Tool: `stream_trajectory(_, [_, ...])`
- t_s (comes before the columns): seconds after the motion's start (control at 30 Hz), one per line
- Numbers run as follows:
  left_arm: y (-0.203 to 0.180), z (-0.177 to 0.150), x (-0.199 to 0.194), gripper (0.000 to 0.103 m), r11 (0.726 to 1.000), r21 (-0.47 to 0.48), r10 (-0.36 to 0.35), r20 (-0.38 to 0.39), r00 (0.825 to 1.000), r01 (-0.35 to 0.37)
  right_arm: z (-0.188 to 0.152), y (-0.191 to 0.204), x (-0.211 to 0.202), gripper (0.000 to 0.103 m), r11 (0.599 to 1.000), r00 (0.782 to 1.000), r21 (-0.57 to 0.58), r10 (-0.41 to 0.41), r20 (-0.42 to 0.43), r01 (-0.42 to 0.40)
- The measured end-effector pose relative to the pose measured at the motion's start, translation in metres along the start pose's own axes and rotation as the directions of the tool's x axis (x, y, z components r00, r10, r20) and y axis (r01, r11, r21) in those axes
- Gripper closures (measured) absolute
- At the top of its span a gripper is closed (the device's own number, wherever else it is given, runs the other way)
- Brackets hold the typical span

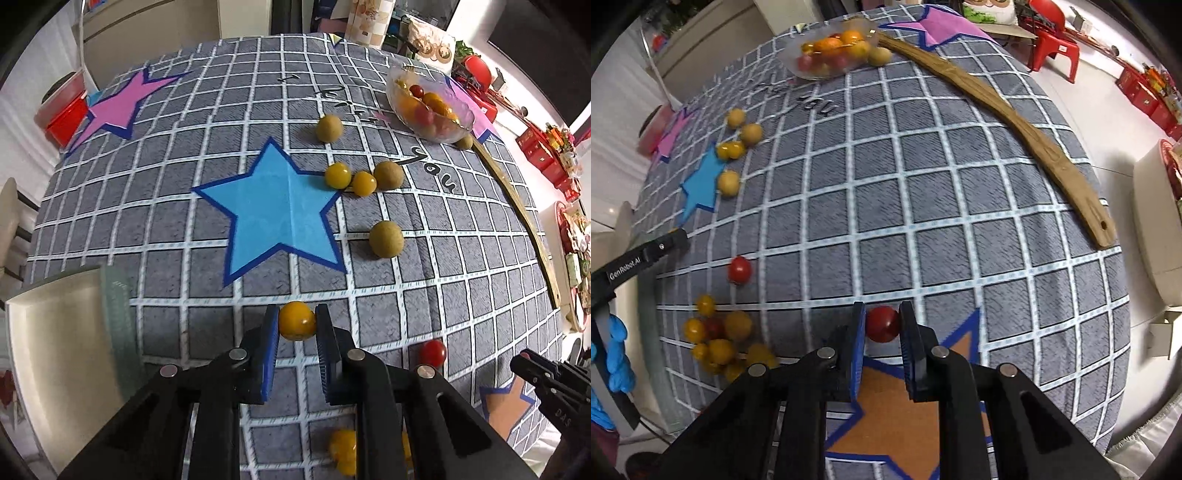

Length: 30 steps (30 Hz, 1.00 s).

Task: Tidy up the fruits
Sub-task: 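Grasp a yellow cherry tomato with the left tool while the right tool grasps a red one, then carry both tomatoes over the white tray and open both tools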

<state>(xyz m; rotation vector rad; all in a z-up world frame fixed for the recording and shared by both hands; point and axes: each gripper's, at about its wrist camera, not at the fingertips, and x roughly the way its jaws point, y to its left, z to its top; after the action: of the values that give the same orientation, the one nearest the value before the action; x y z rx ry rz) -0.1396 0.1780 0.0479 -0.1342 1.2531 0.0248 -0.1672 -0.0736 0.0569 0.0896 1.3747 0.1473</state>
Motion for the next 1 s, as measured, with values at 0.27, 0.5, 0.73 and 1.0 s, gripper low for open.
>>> stream_trajectory(0.27, [0.025,-0.006,-0.020,0.082,0.999,-0.023,0.037,0.002,0.999,-0.037,0.012,0.032,-0.003,0.083,0.997,0.998,-0.052,0.057,0.012,-0.056])
stream_trajectory(0.5, [0.062,-0.024,-0.037,0.082,0.993,-0.088,0.077,0.010,0.997,-0.076,0.018,0.082,-0.003,0.083,0.986,0.994,-0.129,0.108,-0.004,-0.107])
stream_trajectory(0.73, [0.124,-0.046,-0.047,0.082,0.972,-0.186,0.145,-0.004,0.989,-0.143,0.022,0.161,0.004,0.084,0.952,0.983,-0.246,0.177,-0.040,-0.182])
stream_trajectory(1.0, [0.195,-0.066,-0.039,0.082,0.929,-0.290,0.230,-0.037,0.973,-0.230,0.019,0.255,0.023,0.084,0.894,0.963,-0.356,0.248,-0.109,-0.270])
